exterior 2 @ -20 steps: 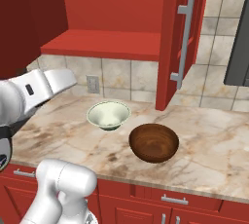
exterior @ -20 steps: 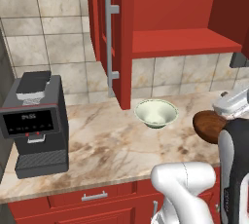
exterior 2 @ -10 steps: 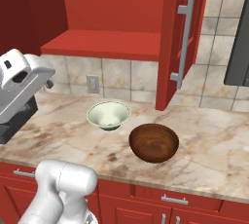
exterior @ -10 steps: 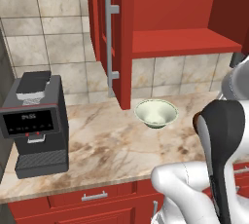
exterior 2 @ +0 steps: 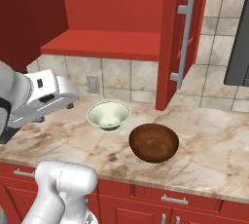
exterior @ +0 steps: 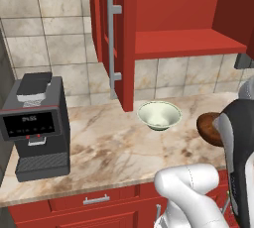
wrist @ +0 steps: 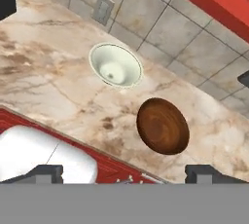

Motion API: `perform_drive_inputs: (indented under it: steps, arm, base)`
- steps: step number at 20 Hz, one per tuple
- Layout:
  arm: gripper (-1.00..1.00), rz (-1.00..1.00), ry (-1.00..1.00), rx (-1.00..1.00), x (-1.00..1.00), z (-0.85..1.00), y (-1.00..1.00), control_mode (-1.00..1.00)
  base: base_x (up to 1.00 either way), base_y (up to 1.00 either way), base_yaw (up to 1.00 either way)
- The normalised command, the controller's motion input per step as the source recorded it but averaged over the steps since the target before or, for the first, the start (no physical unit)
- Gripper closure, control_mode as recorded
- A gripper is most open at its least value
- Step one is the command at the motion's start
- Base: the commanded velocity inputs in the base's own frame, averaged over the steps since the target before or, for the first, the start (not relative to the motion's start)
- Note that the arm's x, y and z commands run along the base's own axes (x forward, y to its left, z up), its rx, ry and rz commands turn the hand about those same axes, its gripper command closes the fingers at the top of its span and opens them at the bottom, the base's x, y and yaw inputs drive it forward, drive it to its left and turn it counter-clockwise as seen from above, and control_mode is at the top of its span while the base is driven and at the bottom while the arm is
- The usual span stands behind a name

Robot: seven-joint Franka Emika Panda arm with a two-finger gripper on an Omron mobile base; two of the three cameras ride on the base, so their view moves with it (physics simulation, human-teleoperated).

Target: Open the cabinet. Pick the bowls from the counter and place them in the cabinet. Then close the cabinet.

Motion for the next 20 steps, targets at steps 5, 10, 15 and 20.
perform_drive_inputs:
  steps: [5,10,15,20]
  arm:
    - [-1.00,-0.41,0.00,0.54,0.00,-0.16,-0.32,-1.00]
    - [-1.00,-0.22,0.00,0.36,-0.01,0.00,-0.23,-1.00]
    - [-1.00,0.00,0.02,0.00,0.13,-0.08,0.00,-1.00]
    - [-1.00,-0.03,0.08,0.00,0.42,-0.31,0.02,-1.00]
  base:
    - [0.00,0.00,0.00]
    - [0.00,0.00,0.00]
    - [0.00,0.00,0.00]
    - [0.00,0.00,0.00]
